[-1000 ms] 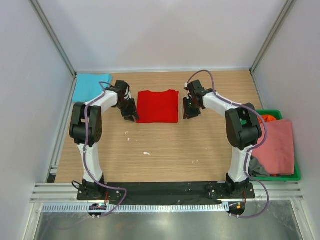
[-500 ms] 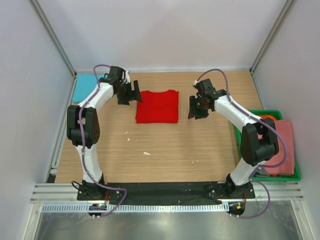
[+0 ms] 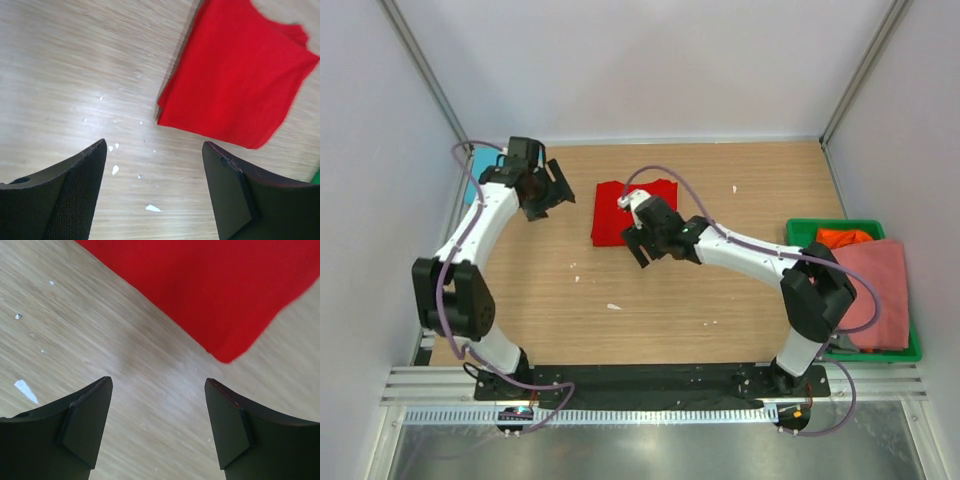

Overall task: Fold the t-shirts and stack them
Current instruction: Fold the tshirt, then neatly place the folded tshirt to the corner

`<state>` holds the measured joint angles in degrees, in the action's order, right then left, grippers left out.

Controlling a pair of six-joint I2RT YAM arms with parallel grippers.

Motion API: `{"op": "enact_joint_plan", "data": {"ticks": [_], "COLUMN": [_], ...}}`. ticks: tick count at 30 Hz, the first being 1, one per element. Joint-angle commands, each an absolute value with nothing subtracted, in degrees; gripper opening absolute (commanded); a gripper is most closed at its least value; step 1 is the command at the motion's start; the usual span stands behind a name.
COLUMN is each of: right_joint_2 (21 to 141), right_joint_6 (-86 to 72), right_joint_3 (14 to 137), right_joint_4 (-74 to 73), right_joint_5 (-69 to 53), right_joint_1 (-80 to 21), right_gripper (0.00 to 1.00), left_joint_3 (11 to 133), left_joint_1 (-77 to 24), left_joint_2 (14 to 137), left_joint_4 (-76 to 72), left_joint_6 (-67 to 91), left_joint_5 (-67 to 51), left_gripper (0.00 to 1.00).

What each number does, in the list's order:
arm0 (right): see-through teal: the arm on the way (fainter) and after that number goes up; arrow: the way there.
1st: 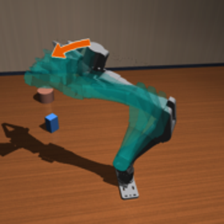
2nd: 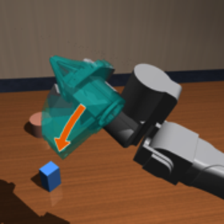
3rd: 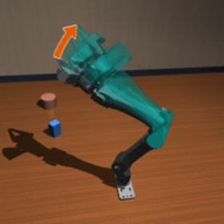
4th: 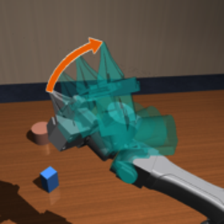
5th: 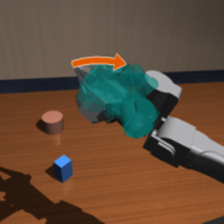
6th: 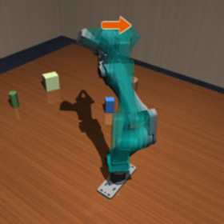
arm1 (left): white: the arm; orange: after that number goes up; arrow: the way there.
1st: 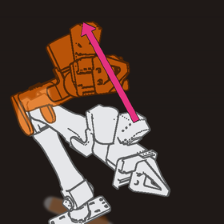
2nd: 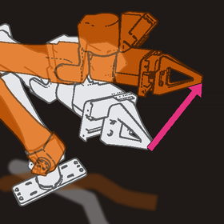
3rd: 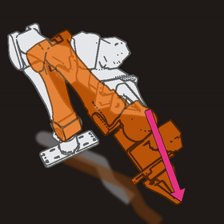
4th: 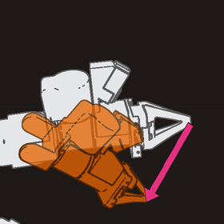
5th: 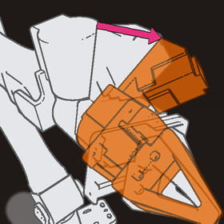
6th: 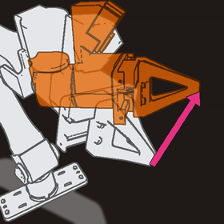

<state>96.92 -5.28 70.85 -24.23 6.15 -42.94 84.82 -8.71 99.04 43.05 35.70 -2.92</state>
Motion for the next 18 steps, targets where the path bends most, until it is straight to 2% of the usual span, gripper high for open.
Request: {"op": "enact_joint_plan", "data": {"ticks": [1, 5, 8, 12, 18], "right_joint_2": [99.7, 102.7, 102.3, 105.3, 112.1], "right_joint_6": [9.8, 24.6, 38.0, 41.8, 49.6], "right_joint_3": [71.8, 67.6, 63.4, 63.8, 67.3], "right_joint_4": [-13.7, -5.3, -0.4, 2.9, 6.3], "right_joint_5": [24.0, 28.7, 22.4, 23.5, 25.2], "right_joint_1": [-48.2, -52.9, -55.7, -57.0, -58.7], "right_gripper": [0.8, 0.78, 0.73, 0.7, 0.65], "left_joint_3": [81.6, 76.7, 72.9, 68.8, 66.0], "left_joint_1": [-7.5, -4.2, -1.1, 3.5, 4.1], "left_joint_2": [88.4, 81.3, 75.3, 70.1, 65.1], "left_joint_4": [46.0, 48.6, 50.4, 51.3, 51.6], "left_joint_6": [43.1, 43.4, 45.1, 47.5, 48.8], "left_joint_5": [1.3, 1.0, 0.9, -2.3, -4.6], "left_gripper": [0.78, 0.8, 0.8, 0.81, 0.81]}}
